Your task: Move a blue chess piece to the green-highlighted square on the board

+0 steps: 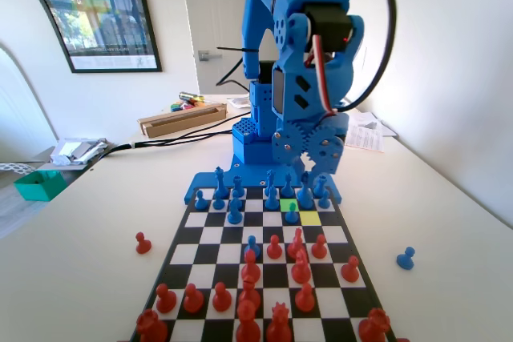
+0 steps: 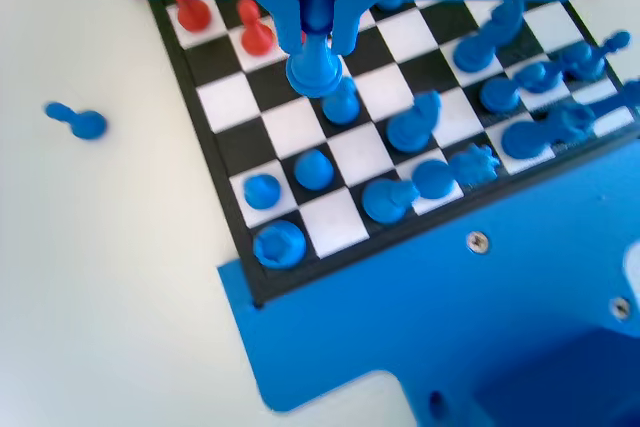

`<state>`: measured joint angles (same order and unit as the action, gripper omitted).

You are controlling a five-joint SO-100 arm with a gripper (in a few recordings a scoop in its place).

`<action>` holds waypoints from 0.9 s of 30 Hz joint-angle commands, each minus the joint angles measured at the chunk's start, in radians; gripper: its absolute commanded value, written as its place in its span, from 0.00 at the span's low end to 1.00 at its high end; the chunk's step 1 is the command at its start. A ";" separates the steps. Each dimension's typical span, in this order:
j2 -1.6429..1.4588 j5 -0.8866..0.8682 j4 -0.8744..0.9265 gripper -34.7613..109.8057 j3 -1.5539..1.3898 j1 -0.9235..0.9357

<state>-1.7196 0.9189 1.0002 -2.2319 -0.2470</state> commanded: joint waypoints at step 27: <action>0.006 0.034 -0.130 0.25 -0.156 0.046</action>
<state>-1.7119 0.9465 0.8805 -2.3823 -0.1979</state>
